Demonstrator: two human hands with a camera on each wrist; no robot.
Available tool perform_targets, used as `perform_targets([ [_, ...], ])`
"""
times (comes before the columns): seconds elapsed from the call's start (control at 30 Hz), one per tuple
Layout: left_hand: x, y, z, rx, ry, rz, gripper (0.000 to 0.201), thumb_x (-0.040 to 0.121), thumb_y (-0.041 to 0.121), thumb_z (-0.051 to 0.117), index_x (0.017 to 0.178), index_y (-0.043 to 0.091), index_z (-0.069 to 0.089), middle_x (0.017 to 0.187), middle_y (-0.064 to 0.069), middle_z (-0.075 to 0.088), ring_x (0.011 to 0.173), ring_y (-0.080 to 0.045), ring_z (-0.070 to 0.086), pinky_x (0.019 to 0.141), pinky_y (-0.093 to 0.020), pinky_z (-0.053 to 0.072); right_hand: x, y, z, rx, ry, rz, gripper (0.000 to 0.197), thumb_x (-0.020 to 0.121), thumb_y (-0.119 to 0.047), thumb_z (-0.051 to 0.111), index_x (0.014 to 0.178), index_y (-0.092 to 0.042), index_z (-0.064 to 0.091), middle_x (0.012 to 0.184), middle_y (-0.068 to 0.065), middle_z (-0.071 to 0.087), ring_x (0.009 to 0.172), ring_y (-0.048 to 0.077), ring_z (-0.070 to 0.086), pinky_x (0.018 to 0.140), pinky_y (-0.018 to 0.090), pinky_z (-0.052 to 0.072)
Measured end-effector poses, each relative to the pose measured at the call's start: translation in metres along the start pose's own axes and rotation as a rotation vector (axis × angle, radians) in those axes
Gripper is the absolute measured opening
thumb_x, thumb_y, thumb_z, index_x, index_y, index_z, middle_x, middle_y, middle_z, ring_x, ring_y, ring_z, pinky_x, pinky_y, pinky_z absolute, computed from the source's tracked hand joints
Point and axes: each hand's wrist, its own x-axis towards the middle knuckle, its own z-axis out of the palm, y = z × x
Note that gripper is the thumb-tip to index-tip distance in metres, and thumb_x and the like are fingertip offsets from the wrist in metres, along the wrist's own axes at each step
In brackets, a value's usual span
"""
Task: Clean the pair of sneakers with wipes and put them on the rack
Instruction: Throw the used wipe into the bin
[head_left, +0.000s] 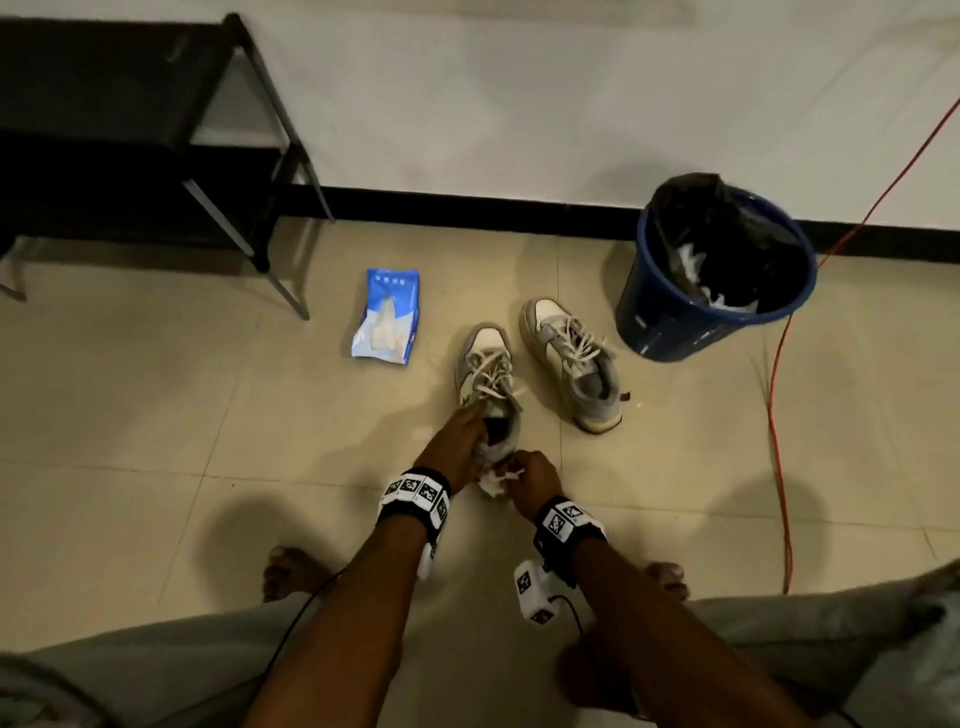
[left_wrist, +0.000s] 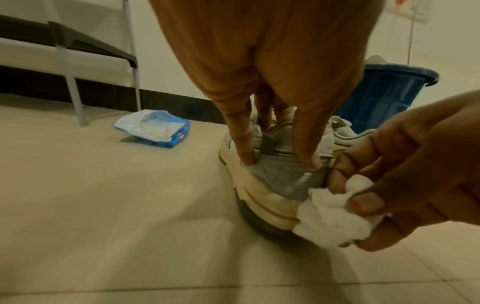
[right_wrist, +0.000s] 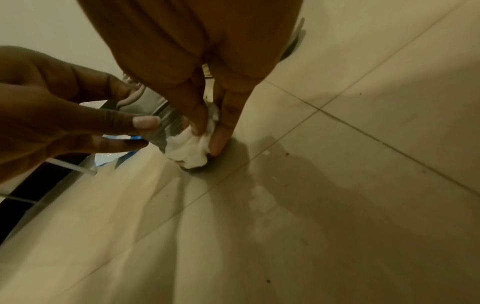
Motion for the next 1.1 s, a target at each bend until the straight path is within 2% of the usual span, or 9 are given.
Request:
perform_targets([
  [0.1,0.004,0.003,-0.002,0.003,0.059,0.004,0.039,0.071,-0.001,0.072,0.109,0.0,0.066,0.149,-0.016,0.045,0.138,-0.033,0.042,0.102,-0.04,0.047,-0.001,-0.011,-0.006,-0.046,0.056,-0.009,0.015,0.072,-0.016,0.064,0.086,-0.019,0.068,0.094,0.007,0.068,0.087,0.027,0.064,0.076,0.037,0.053],
  [0.23,0.003,0.018,-0.01,0.104,0.064,-0.028,0.032,0.075,0.005,0.073,0.106,0.012,0.069,0.146,-0.005,0.05,0.137,-0.028,0.041,0.089,-0.041,0.053,-0.011,-0.017,-0.033,-0.012,0.182,0.046,0.012,0.07,-0.022,0.076,0.081,-0.023,0.07,0.081,0.001,0.072,0.079,0.022,0.065,0.069,0.029,0.052],
  [0.4,-0.003,0.045,-0.023,0.166,0.088,-0.139,0.027,0.078,0.025,0.073,0.104,0.018,0.069,0.135,-0.003,0.056,0.135,-0.025,0.041,0.09,-0.039,0.051,-0.029,-0.028,-0.071,0.097,0.296,-0.011,0.011,0.066,-0.019,0.082,0.075,-0.021,0.076,0.073,-0.001,0.073,0.076,0.016,0.067,0.061,0.015,0.042],
  [0.5,0.001,0.075,-0.032,0.137,0.199,-0.157,0.023,0.082,0.031,0.068,0.1,0.017,0.069,0.121,-0.005,0.062,0.122,-0.026,0.05,0.085,-0.038,0.05,-0.046,-0.05,-0.121,0.182,0.461,-0.042,0.017,0.067,-0.017,0.082,0.084,-0.016,0.079,0.079,0.004,0.075,0.078,0.013,0.066,0.065,0.012,0.04],
  [0.6,0.008,0.096,-0.03,0.16,0.205,-0.107,0.017,0.083,0.026,0.061,0.097,0.021,0.068,0.108,-0.003,0.065,0.108,-0.028,0.057,0.082,-0.037,0.049,-0.054,-0.074,-0.188,0.274,0.681,-0.099,0.02,0.068,-0.008,0.075,0.085,-0.016,0.079,0.08,0.004,0.075,0.079,0.018,0.069,0.067,0.01,0.042],
  [0.7,0.021,0.11,-0.025,0.194,0.187,-0.079,0.022,0.083,0.022,0.067,0.105,0.023,0.067,0.114,-0.002,0.064,0.115,-0.025,0.056,0.093,-0.034,0.044,-0.057,-0.103,-0.263,0.287,0.925,-0.236,0.019,0.07,-0.009,0.074,0.086,-0.018,0.078,0.081,0.001,0.074,0.074,0.011,0.066,0.073,0.02,0.051],
  [0.83,0.042,0.135,-0.022,0.178,0.16,-0.038,0.023,0.081,0.021,0.069,0.104,0.021,0.068,0.107,-0.003,0.067,0.108,-0.026,0.058,0.088,-0.038,0.047,-0.039,-0.125,-0.341,0.279,1.08,-0.288,0.015,0.075,-0.01,0.075,0.089,-0.014,0.071,0.081,-0.001,0.069,0.072,0.011,0.062,0.066,0.011,0.049],
  [0.93,0.058,0.145,-0.019,0.168,0.136,-0.033,0.025,0.08,0.014,0.061,0.102,0.02,0.069,0.105,-0.002,0.07,0.104,-0.027,0.062,0.086,-0.036,0.05,-0.008,-0.117,-0.365,0.141,1.059,-0.238,0.018,0.074,-0.012,0.074,0.091,-0.014,0.068,0.089,0.001,0.067,0.078,0.014,0.06,0.072,0.026,0.052],
  [1.1,0.083,0.151,-0.012,0.178,0.105,-0.021,0.031,0.084,0.016,0.058,0.112,0.024,0.067,0.107,-0.003,0.071,0.102,-0.028,0.064,0.083,-0.034,0.052,0.031,-0.084,-0.355,0.085,0.983,-0.101,0.022,0.075,-0.008,0.069,0.096,-0.015,0.069,0.098,0.003,0.068,0.086,0.019,0.064,0.077,0.026,0.053],
])
